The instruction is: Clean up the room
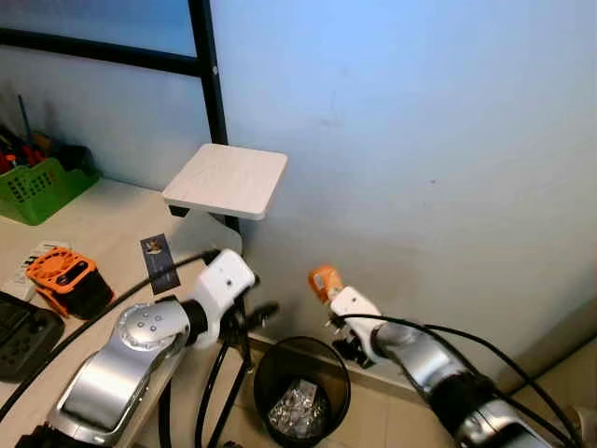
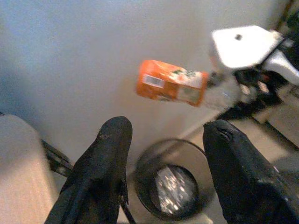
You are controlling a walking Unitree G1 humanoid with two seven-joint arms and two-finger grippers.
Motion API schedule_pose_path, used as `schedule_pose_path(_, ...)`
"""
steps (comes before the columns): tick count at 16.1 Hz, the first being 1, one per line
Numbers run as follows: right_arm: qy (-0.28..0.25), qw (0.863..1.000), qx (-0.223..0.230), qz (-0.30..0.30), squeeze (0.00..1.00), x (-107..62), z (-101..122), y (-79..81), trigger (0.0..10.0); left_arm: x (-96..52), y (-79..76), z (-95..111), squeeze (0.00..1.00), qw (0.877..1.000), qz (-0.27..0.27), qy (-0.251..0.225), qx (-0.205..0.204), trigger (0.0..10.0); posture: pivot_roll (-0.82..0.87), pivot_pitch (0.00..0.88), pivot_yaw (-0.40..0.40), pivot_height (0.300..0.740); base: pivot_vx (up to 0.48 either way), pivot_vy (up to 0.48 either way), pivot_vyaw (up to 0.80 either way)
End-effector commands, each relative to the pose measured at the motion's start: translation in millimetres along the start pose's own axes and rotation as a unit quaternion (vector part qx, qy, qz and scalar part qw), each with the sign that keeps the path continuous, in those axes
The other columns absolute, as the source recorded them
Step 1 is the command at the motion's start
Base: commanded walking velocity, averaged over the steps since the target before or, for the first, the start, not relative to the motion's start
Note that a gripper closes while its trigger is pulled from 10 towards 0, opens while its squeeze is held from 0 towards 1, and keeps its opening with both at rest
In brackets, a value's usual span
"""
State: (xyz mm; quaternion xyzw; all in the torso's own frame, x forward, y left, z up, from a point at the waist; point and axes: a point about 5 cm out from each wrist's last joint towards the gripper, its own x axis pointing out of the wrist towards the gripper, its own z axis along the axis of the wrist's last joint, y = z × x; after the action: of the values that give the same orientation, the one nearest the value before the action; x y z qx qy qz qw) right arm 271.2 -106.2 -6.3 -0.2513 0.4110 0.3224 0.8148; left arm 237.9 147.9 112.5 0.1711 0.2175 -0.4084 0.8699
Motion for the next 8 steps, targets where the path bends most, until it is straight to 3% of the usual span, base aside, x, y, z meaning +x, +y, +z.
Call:
schedule_pose_path(1,0.008,1.000,-0.017,-0.009,0.00,1.8,3.5,-4.4,10.0,0.0,-0.9,-3.0,0.00,0.999,-0.023,0.022,0.000,10.0,-0.03,0.000,-0.014,0.740,0.000,0.000,0.00)
schedule_pose_path(6,0.017,1.000,-0.008,0.011,0.00,12.3,11.3,1.7,10.0,-2.1,-2.1,-2.1,0.00,0.997,-0.057,0.050,-0.001,10.0,-0.03,0.000,-0.024,0.740,0.000,0.000,0.00)
schedule_pose_path(7,0.015,1.000,-0.002,0.014,0.07,12.7,12.1,2.6,10.0,-2.0,-2.0,-2.2,0.00,0.997,-0.057,0.050,-0.001,10.0,-0.03,0.000,-0.025,0.740,0.000,0.000,0.00)
schedule_pose_path(8,0.009,1.000,0.011,0.019,0.95,13.6,14.3,4.1,10.0,-2.0,-1.8,-2.1,0.00,0.997,-0.057,0.052,-0.001,10.0,-0.03,0.000,-0.026,0.740,0.000,0.000,0.00)
